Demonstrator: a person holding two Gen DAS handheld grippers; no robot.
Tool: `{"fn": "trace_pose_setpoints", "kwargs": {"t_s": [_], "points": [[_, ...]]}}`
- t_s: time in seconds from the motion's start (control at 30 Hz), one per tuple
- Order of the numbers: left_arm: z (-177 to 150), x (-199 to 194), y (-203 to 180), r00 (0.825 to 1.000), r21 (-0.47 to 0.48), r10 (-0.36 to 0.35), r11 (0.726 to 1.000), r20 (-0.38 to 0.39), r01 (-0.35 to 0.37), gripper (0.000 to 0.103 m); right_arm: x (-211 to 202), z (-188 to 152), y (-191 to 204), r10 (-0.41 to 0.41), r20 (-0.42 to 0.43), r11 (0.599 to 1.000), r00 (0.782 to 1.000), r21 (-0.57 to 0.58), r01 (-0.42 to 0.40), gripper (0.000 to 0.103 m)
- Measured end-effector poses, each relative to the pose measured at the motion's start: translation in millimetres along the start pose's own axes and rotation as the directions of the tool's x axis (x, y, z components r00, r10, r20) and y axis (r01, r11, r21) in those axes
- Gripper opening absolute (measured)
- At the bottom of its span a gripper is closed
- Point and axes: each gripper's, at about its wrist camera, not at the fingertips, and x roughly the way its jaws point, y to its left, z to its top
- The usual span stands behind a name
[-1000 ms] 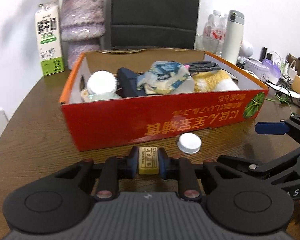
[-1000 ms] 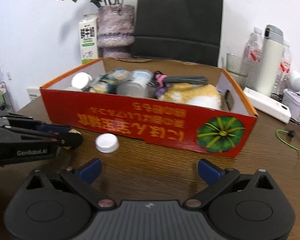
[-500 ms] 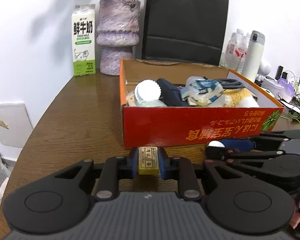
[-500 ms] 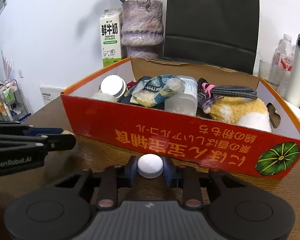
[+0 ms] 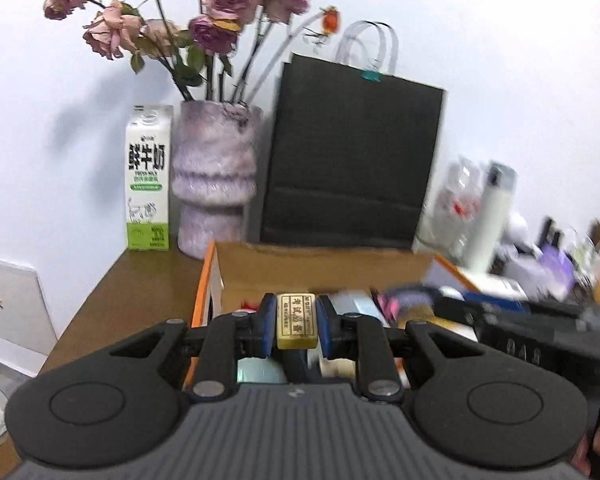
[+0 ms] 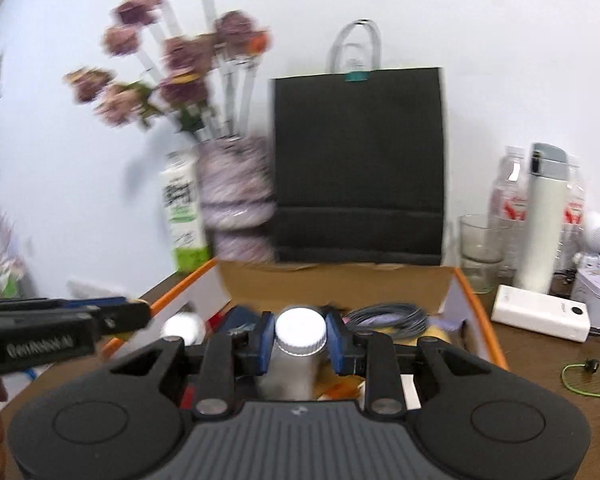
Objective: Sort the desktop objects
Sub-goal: 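Grasp the yellow block with the left gripper while the right grasps the white-capped bottle, then drop the yellow block and white-capped bottle into the box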
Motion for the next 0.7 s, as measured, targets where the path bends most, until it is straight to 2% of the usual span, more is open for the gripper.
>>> {"fn": "trace_pose_setpoints", "kwargs": {"t_s": [0.1,0.23,0.43,0.6,0.7], "points": [[4.5,17.1,-1.6,0.999,-0.013,0.037,0.999,0.02,-0.037,0.022,18.2,-7.1,-14.3,-0.023,-0.021,1.0,1.0,0.012,0.023,0.026],[-11.2,32.5,4.9,0.999,-0.008,0.05,0.999,-0.02,-0.05,0.022,33.3,-20.6,-21.2,-0.042,-0.066,0.999,0.997,0.015,0.043,0.026],[-27.2,44.1,3.0,0.995,0.04,0.05,0.998,-0.085,-0.047,0.022,35.5,-33.3,-17.3,-0.047,-0.086,0.999,0.995,-0.009,0.047,0.027],[-35.0,50.6,7.2,0.99,0.032,0.068,0.997,-0.12,-0.065,0.022,39.3,-40.0,-13.0,-0.044,-0.098,0.999,0.994,-0.019,0.042,0.027],[-37.1,51.2,3.9,0.99,0.059,0.086,0.995,-0.111,-0.08,0.022,40.1,-40.7,-14.1,-0.037,-0.098,0.999,0.994,-0.011,0.036,0.027]]}}
